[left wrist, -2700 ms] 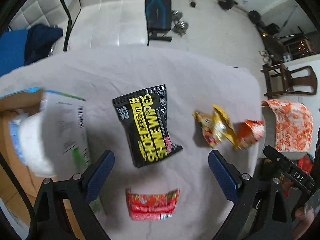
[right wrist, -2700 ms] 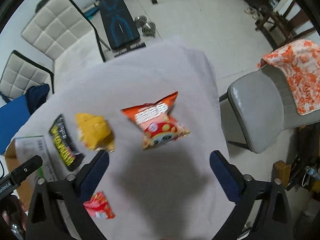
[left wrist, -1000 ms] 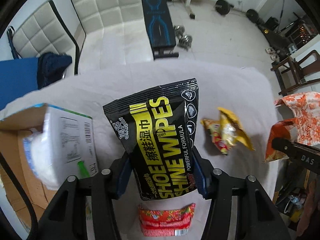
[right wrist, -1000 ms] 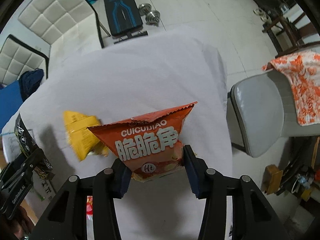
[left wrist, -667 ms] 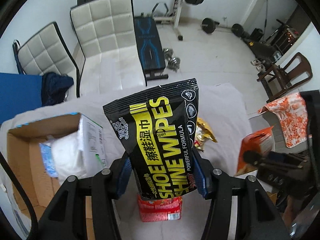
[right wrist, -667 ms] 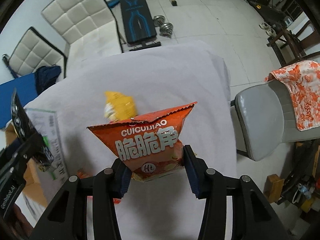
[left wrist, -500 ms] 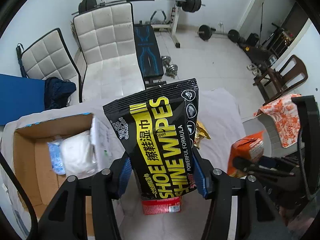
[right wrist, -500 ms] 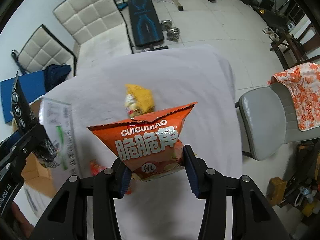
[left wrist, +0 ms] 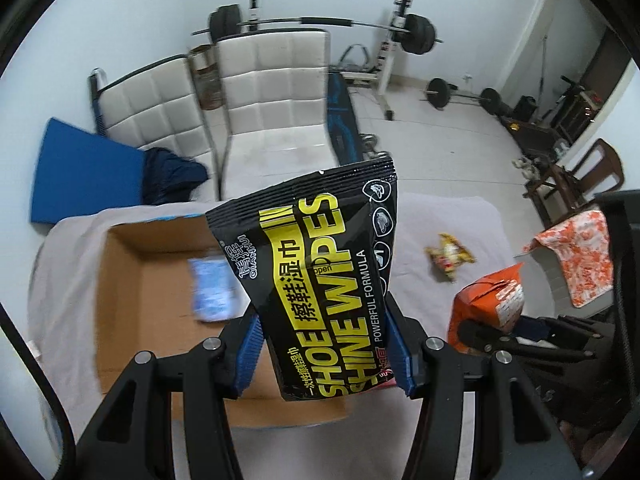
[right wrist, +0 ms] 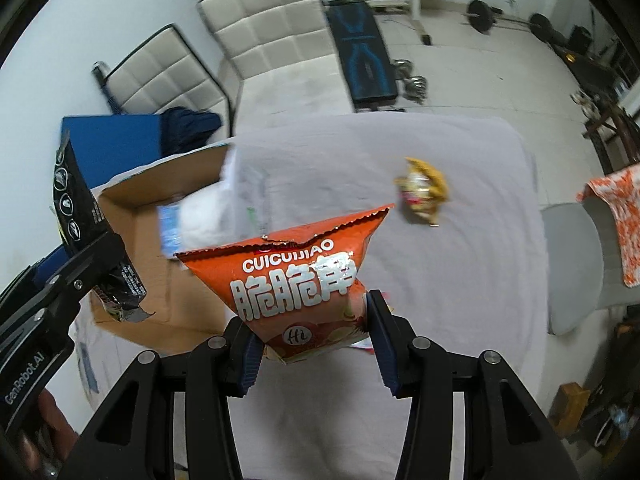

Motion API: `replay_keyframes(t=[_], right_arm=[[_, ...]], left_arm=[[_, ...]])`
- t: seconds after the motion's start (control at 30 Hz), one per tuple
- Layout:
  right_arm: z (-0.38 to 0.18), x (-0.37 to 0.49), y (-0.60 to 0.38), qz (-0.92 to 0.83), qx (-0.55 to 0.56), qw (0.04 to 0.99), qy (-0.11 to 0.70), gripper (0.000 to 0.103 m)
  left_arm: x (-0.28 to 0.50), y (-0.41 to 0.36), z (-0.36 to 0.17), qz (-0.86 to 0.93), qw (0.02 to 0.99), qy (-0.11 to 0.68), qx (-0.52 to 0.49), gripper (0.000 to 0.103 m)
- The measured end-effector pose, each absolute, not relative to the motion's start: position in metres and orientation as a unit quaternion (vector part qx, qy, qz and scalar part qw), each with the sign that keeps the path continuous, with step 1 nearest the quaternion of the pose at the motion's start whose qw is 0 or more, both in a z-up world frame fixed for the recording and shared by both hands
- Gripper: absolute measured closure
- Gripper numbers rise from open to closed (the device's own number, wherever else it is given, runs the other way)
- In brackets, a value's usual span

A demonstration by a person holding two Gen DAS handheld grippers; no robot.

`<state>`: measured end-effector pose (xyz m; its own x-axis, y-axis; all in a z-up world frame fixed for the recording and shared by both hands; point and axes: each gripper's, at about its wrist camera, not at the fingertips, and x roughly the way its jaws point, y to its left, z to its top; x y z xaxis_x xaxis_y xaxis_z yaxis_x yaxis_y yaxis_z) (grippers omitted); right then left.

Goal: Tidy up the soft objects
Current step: 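Carry both bags into the box and release them beside the other packs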

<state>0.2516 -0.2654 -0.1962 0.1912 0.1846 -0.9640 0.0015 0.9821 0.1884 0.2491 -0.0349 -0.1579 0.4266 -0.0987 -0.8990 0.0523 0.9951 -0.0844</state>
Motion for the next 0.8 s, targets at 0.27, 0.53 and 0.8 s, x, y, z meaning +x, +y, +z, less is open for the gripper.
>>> replay_keyframes(t=[0.27, 0.53, 0.8], right_arm=[[-0.199, 0.252, -0.171, 0.102, 0.063, 0.758, 0.641, 0.053], [-0.225, 0.259, -0.107, 0.115, 0.050, 0.742, 0.659, 0.053], [-0.277, 0.271, -0.073, 0.104, 0.040, 0.714, 0.691, 0.053]], left_arm=[[0.240, 0.056, -0.172, 0.001, 0.831, 0.557, -0.022, 0.052], [0.249, 0.117, -0.211, 0.010, 0.805, 0.591, -0.049, 0.052], [0.265, 0.137, -0.250, 0.014, 0.785, 0.617, -0.041, 0.052]])
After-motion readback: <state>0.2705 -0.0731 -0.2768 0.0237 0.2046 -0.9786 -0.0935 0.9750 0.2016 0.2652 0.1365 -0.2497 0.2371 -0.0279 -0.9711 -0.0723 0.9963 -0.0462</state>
